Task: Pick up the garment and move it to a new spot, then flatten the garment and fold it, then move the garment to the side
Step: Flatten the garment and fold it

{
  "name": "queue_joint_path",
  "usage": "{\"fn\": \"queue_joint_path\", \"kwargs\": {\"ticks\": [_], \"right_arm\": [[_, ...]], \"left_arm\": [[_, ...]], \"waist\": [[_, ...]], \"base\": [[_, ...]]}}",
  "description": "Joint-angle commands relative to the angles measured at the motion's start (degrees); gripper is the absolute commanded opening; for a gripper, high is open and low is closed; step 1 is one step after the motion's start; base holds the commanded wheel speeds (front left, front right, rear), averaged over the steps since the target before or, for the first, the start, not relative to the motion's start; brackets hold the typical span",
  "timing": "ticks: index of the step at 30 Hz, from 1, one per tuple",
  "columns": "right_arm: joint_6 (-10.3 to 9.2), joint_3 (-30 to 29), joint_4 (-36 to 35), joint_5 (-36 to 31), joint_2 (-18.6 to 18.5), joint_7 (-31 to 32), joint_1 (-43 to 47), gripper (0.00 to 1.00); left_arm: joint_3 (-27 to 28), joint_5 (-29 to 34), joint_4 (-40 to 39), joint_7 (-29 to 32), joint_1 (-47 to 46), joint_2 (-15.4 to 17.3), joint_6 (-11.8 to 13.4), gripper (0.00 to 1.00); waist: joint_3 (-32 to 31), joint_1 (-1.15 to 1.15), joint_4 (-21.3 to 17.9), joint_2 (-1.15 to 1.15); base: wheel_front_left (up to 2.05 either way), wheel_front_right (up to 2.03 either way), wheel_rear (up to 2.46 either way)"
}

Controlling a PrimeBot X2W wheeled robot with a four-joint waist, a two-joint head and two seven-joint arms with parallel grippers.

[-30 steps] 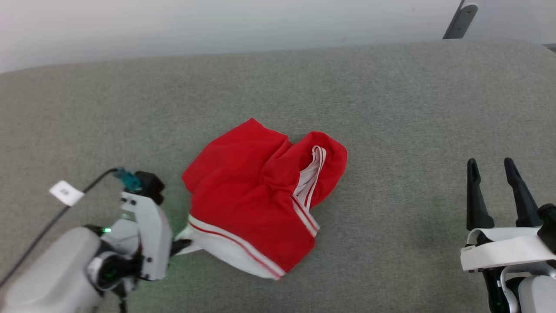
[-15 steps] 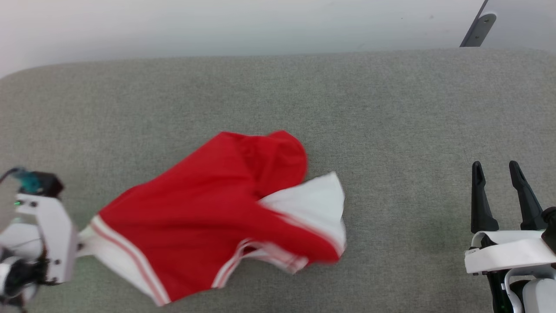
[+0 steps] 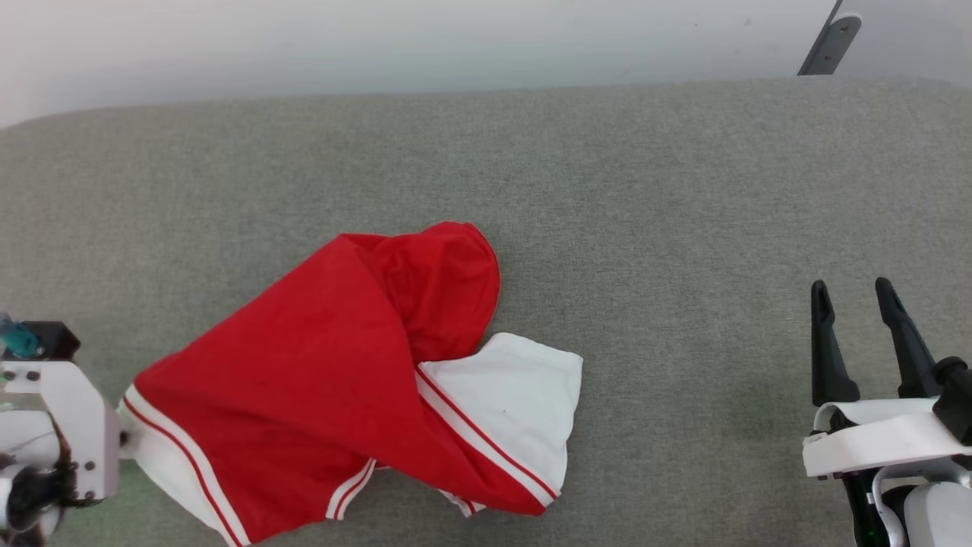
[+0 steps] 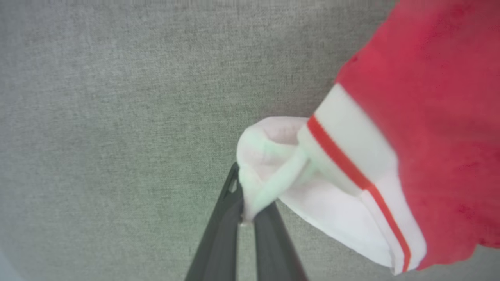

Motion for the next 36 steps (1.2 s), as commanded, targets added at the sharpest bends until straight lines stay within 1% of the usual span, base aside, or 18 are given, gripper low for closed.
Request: {"fn": "queue_joint_path", "kwargs": {"ticks": [1, 2, 5, 9, 13, 15, 20, 28, 31, 35, 36], "right_arm": [[-0.08, 0.45, 0.12, 0.31, -0.26, -0.06, 0.31, 1.00], [-0.08, 0.73, 0.23, 0.35, -0.37, -0.06, 0.35, 1.00], [-0.08, 1.06, 0.59, 0.51, -1.08, -0.06, 0.63, 1.00], [-0.08, 1.72, 0.99, 0.56, -1.87, -0.06, 0.96, 1.00], [-0.08, 3.37, 1.88, 1.13, -2.96, -0.05, 0.99, 1.00], [-0.08, 4.52, 2.60, 1.40, -3.52, 0.07, 1.13, 1.00], [-0.08, 7.83, 4.21, 2.86, -4.44, 1.68, 0.62, 1.00], [-0.08, 14.60, 7.69, 7.53, -6.81, 10.17, -1.28, 1.00], [-0.08, 16.97, 8.46, 9.72, -7.88, 13.86, -2.16, 1.00], [-0.08, 20.52, 8.90, 12.69, -9.54, 19.99, -3.53, 1.00], [-0.08, 21.17, 8.98, 13.28, -10.04, 21.63, -3.89, 1.00]], "left_arm": [[0.31, -0.09, 0.15, -1.07, 0.19, -0.41, -0.50, 0.49], [0.60, -0.07, 0.30, -2.13, 0.17, -0.71, -0.76, 1.00], [1.16, -0.71, -0.42, -4.49, 0.31, -1.90, -1.39, 1.00], [1.54, -0.19, -2.71, -7.19, 1.03, -2.33, -1.12, 1.00], [2.39, 0.36, -5.89, -10.92, 2.44, -2.53, -0.27, 1.00], [2.93, 0.93, -7.89, -14.00, 3.47, -2.75, 0.19, 1.00], [5.41, 1.75, -12.84, -24.16, 7.43, -3.86, 1.82, 1.00], [8.92, 4.77, -18.18, -41.27, 15.04, -5.69, 4.41, 1.00], [10.31, 4.31, -19.31, -46.73, 18.22, -7.29, 5.05, 1.00], [12.56, 5.78, -20.82, -50.67, 21.48, -8.89, 6.32, 1.00], [13.38, 5.96, -21.04, -51.08, 22.32, -9.73, 6.90, 1.00]], "waist": [[-0.24, 0.00, 0.25, 0.00], [-0.40, 0.00, 0.39, 0.00], [-1.11, 0.00, 1.36, 0.00], [-2.29, 0.00, 2.95, 0.00], [-3.72, 0.00, 4.91, 0.00], [-4.46, 0.00, 6.01, 0.00], [-5.90, 0.00, 9.00, 0.00], [-7.21, 0.00, 13.54, 0.00], [-7.34, 0.00, 15.00, 0.00], [-7.09, 0.00, 16.58, 0.00], [-6.93, 0.00, 16.98, 0.00]], "base": [[0.00, 0.00, 0.00], [0.00, 0.00, 0.00], [0.00, 0.00, 0.00], [0.00, 0.00, 0.00], [0.00, 0.00, 0.00], [0.00, 0.00, 0.00], [0.00, 0.00, 0.00], [0.00, 0.00, 0.00], [0.00, 0.00, 0.00], [0.00, 0.00, 0.00], [0.00, 0.00, 0.00]]}}
